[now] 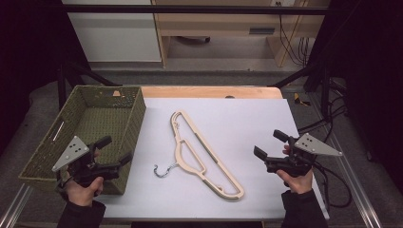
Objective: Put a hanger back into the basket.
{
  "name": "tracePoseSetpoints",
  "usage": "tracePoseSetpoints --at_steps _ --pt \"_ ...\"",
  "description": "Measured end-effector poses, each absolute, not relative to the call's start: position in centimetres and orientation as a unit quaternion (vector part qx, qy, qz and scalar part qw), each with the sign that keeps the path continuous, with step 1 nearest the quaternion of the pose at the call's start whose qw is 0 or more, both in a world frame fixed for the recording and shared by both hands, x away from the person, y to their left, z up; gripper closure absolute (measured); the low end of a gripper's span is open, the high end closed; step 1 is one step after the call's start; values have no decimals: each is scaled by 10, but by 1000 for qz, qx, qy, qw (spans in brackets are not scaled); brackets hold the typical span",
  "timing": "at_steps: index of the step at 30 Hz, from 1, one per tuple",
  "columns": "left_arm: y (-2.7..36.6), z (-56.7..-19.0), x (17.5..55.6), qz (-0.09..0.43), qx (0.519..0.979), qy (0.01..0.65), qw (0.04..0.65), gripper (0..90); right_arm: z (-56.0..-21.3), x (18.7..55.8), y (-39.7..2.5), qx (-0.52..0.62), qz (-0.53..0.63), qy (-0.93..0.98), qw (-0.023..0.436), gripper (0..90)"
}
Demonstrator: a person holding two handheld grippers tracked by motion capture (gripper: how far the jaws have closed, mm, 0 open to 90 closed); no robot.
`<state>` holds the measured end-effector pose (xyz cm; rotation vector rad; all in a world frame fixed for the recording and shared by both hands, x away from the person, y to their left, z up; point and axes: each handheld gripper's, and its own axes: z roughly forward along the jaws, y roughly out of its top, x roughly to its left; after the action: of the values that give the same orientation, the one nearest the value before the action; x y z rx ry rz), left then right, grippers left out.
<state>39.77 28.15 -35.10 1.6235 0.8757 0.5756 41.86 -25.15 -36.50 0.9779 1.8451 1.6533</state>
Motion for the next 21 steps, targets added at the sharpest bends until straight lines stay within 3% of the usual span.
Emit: tracePoseSetpoints --at_steps 21 --pt "232 -368 420 206 749 352 521 94 -365 418 -245 351 596 682 237 63"
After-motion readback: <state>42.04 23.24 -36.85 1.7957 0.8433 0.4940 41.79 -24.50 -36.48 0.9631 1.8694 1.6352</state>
